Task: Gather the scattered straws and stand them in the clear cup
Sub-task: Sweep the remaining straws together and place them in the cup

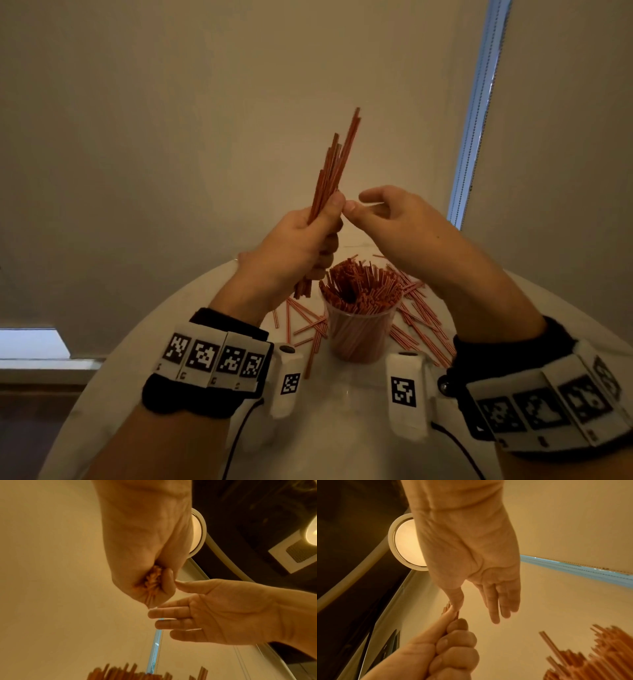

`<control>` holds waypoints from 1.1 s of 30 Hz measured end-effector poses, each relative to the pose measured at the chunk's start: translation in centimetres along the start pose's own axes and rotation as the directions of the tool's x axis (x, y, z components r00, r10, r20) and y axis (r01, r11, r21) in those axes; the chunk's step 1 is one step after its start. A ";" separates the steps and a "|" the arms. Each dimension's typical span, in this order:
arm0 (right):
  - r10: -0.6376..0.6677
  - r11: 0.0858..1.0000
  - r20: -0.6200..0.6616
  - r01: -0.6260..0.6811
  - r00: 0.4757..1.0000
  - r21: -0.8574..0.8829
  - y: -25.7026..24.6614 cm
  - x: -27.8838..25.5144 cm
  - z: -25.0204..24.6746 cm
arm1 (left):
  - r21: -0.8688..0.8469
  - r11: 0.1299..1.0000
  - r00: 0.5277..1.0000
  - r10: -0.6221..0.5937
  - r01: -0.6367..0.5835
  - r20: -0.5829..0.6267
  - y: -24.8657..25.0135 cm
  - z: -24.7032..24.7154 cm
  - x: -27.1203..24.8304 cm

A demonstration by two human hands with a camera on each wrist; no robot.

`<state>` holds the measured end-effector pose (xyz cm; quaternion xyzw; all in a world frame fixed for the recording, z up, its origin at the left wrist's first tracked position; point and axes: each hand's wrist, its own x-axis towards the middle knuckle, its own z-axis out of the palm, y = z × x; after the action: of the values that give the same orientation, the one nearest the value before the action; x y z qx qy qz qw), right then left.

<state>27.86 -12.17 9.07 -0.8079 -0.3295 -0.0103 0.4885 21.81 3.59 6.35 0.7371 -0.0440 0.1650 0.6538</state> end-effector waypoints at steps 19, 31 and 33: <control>0.080 0.887 -0.331 0.084 0.940 0.455 0.5 0.7 -1.6 | 0.697 0.716 0.976 -0.117 -0.044 0.181 -0.3 -1.0 -0.4; -0.133 0.944 -0.062 0.107 0.989 -0.313 0.1 0.2 2.3 | 0.821 0.564 0.993 -0.017 -0.088 0.118 -0.5 -0.3 0.0; -0.171 0.890 -0.051 0.132 0.984 -0.436 0.0 0.3 2.3 | 0.823 0.566 0.997 -0.015 -0.056 0.078 -0.4 -0.2 0.0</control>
<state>27.34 -10.16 7.94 -0.8664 -0.3591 -0.1565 0.3097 21.89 3.80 5.99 0.9620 0.0046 0.1459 0.2309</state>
